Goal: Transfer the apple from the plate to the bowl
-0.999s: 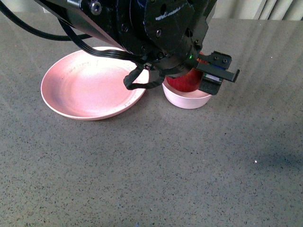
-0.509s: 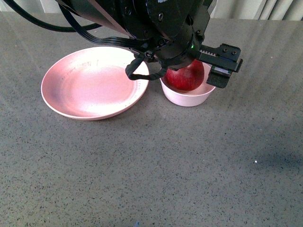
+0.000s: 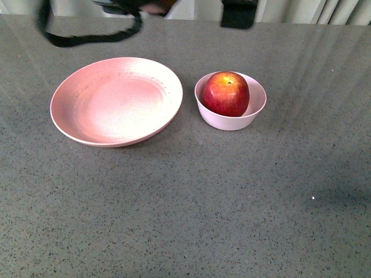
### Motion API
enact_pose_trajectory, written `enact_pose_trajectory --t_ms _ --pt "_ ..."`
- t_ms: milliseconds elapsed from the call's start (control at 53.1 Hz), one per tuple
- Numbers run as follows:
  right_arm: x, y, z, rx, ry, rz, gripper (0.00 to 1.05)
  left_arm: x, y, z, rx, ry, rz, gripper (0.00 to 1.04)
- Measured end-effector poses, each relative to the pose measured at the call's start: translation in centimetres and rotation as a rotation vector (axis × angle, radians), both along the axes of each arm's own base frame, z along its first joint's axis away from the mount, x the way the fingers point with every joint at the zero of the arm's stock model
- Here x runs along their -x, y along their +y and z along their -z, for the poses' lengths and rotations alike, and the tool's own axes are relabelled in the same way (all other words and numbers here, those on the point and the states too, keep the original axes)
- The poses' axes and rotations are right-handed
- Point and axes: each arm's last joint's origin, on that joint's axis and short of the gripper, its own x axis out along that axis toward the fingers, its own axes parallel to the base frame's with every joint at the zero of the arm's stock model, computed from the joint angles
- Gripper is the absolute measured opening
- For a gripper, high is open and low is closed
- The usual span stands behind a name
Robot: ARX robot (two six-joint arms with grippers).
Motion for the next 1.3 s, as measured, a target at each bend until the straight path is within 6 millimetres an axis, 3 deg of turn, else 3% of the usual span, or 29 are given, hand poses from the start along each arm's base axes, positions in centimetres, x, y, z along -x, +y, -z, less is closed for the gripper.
enact_pose_trajectory --t_ms 132,188,245,339,415,546,565,622,641,659,1300 --pt "0.0 0.0 0.0 0.0 0.0 0.0 0.96 1.7 5.1 -1.1 0.025 -0.057 -0.104 0.94" --pt "0.0 0.0 0.0 0.0 0.0 -0.004 0.96 2.6 8.0 -1.0 0.004 -0.255 -0.339 0.82" --pt "0.0 0.0 0.0 0.0 0.0 -0.001 0.96 4.6 11.9 -0.9 0.019 -0.365 -0.451 0.7" --pt "0.0 0.0 0.0 0.0 0.0 0.0 0.96 7.1 15.8 -0.8 0.034 -0.441 -0.498 0.56" --pt "0.0 0.0 0.0 0.0 0.0 0.0 0.96 8.9 17.4 -0.1 0.022 -0.442 -0.528 0.45" --pt "0.0 0.0 0.0 0.0 0.0 -0.003 0.96 11.0 18.3 1.5 0.003 -0.403 -0.516 0.25" --pt "0.0 0.0 0.0 0.0 0.0 0.0 0.96 12.3 18.7 1.5 0.002 -0.416 -0.51 0.02" --pt "0.0 0.0 0.0 0.0 0.0 -0.002 0.96 13.6 19.5 2.1 -0.003 -0.388 -0.472 0.02" --pt "0.0 0.0 0.0 0.0 0.001 0.003 0.96 17.9 20.6 4.0 -0.017 -0.362 -0.512 0.02" --pt "0.0 0.0 0.0 0.0 -0.001 0.003 0.96 18.1 20.6 3.9 -0.014 -0.372 -0.51 0.02" --pt "0.0 0.0 0.0 0.0 -0.001 0.0 0.96 21.2 20.7 2.5 0.002 -0.431 -0.509 0.02"
